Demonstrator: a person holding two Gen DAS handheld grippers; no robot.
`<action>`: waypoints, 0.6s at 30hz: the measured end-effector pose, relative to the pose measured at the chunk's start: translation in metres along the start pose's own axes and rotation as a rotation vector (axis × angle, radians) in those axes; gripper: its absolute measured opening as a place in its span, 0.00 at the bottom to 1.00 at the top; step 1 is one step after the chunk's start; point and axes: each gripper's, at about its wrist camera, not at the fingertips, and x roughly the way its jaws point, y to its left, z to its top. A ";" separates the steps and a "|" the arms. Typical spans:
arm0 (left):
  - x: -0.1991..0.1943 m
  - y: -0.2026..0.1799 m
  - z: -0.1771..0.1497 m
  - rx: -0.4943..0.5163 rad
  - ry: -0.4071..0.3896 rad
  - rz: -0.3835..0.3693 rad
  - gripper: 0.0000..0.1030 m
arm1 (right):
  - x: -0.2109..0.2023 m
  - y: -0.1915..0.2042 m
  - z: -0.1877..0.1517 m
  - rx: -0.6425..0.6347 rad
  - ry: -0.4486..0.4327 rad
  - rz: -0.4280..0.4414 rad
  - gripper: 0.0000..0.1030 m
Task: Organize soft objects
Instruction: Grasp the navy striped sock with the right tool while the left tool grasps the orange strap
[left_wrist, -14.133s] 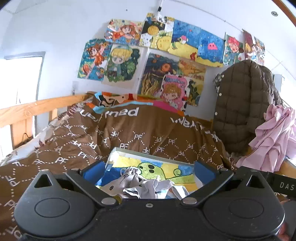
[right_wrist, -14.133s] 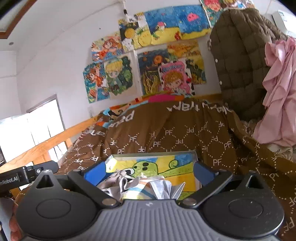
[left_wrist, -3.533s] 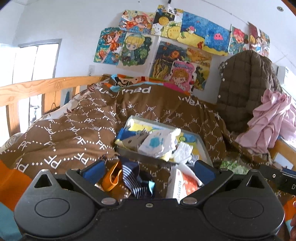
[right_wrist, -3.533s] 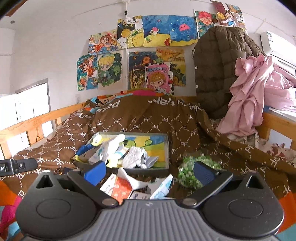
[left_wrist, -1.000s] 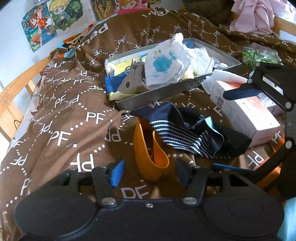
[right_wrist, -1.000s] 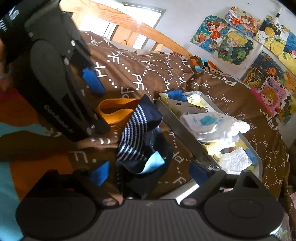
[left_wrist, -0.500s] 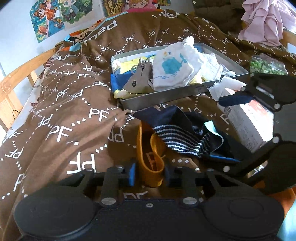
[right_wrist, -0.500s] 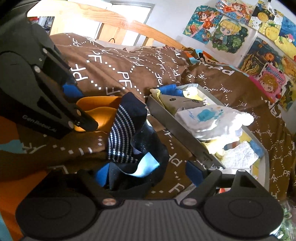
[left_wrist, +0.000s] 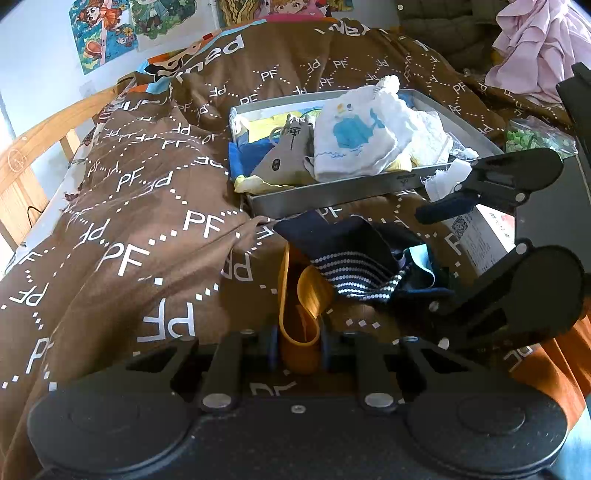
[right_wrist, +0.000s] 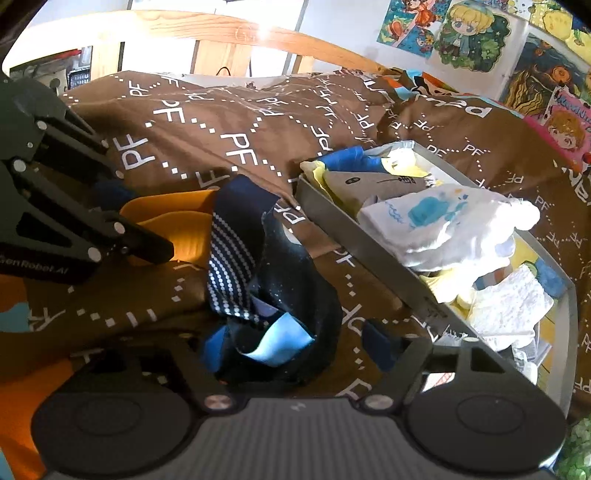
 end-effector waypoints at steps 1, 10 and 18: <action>0.000 0.000 0.000 -0.003 0.000 -0.001 0.22 | 0.001 -0.001 0.000 0.006 0.003 0.009 0.64; 0.000 0.002 0.000 -0.011 -0.002 -0.007 0.21 | 0.005 -0.005 0.003 0.073 0.034 0.041 0.40; -0.002 0.002 0.001 -0.010 -0.016 -0.009 0.19 | 0.005 -0.011 0.001 0.133 0.038 0.033 0.14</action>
